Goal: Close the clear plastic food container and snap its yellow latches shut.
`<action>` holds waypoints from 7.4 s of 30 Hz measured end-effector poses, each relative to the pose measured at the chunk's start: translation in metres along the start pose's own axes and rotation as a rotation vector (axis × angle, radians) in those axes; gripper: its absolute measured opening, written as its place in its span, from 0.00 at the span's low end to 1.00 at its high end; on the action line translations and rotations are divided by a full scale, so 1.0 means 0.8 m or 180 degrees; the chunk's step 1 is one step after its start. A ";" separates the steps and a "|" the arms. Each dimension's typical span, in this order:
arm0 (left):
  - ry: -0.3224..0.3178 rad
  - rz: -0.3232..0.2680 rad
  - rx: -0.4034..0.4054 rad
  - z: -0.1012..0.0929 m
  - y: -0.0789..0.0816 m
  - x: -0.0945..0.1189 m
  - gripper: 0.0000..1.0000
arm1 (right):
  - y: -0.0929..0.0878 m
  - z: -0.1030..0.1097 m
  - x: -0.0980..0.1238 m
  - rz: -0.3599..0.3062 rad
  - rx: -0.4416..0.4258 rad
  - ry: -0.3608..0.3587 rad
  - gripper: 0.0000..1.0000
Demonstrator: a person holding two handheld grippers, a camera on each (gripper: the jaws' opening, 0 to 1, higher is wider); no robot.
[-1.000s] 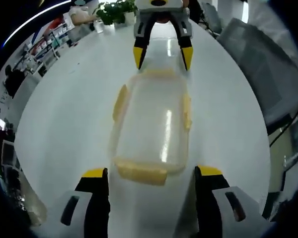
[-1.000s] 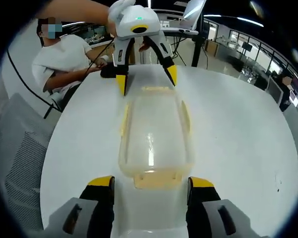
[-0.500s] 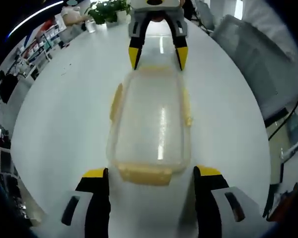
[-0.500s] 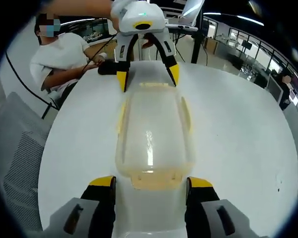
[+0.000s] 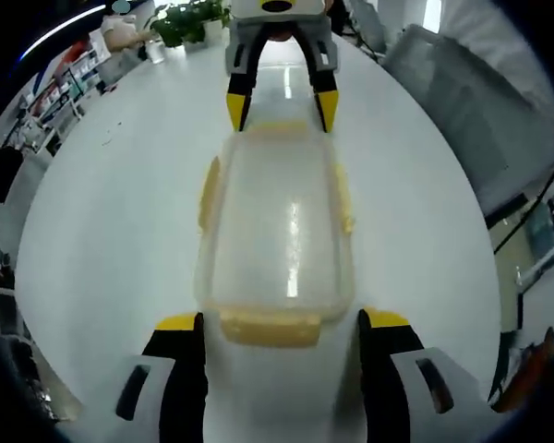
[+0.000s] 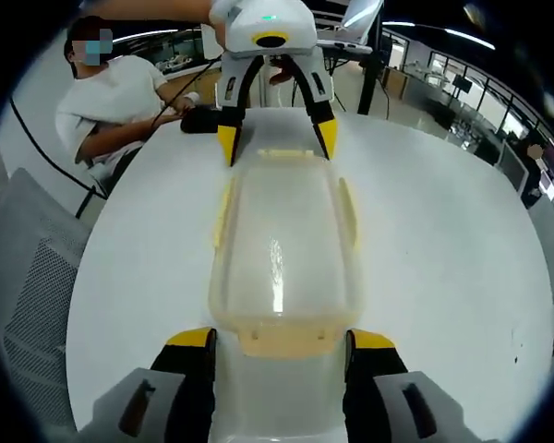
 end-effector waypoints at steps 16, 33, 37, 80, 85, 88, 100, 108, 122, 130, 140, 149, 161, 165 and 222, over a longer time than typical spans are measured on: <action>-0.0021 -0.0013 0.0033 0.003 -0.001 0.000 0.56 | 0.003 -0.001 -0.001 0.0001 -0.0027 -0.0018 0.49; -0.0002 0.0015 0.0082 0.001 -0.002 0.002 0.51 | 0.001 -0.002 0.001 -0.0023 -0.0044 -0.0028 0.37; -0.0025 0.0055 0.0025 0.001 -0.003 0.003 0.49 | 0.001 -0.001 0.002 -0.0021 -0.0026 -0.0022 0.37; 0.0047 0.0326 0.0146 -0.001 0.000 0.004 0.39 | 0.014 -0.012 -0.002 0.0465 0.0196 0.0095 0.36; 0.0092 0.0303 0.0200 -0.001 -0.002 0.005 0.37 | 0.016 -0.011 -0.001 0.0478 0.0166 0.0089 0.35; 0.0133 0.0302 0.0231 -0.003 -0.001 0.005 0.37 | 0.016 -0.012 -0.002 0.0516 0.0191 0.0105 0.35; 0.0168 0.0419 0.0313 -0.013 0.001 0.018 0.36 | 0.022 -0.009 0.011 0.0411 0.0225 0.0123 0.34; 0.0224 0.0436 0.0264 -0.009 0.013 0.036 0.36 | 0.026 -0.010 0.022 0.0348 0.0222 0.0137 0.34; 0.0241 0.0449 0.0291 -0.008 0.032 0.049 0.36 | 0.024 -0.013 0.050 0.0317 0.0297 0.0084 0.35; 0.0244 0.0431 0.0292 -0.008 0.044 0.056 0.36 | 0.021 -0.012 0.064 0.0333 0.0294 0.0081 0.35; 0.0263 0.0406 0.0273 -0.009 0.065 0.067 0.37 | 0.015 -0.010 0.086 0.0315 0.0284 0.0056 0.35; 0.0267 0.0422 0.0237 -0.011 0.081 0.072 0.37 | 0.008 -0.004 0.101 0.0323 0.0276 0.0040 0.35; 0.0298 0.0350 0.0185 -0.014 0.109 0.071 0.37 | -0.011 0.002 0.126 0.0363 0.0244 0.0012 0.35; 0.0316 0.0338 0.0165 -0.013 0.119 0.072 0.37 | -0.017 0.002 0.133 0.0365 0.0240 -0.0010 0.35; 0.0294 0.0161 0.0001 -0.009 0.241 0.016 0.37 | -0.140 0.008 0.189 0.0540 0.0057 -0.0050 0.35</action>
Point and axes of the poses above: the point that each gripper's makers call its tool centre point, and the gripper's own axes: x roughly backward along the fingers, z roughly to its left, y roughly out of its top, the point moved 7 cm from there along x, roughly backward along the fingers, and after that the axes turned 4 degrees about z, right-handed, at the moved point
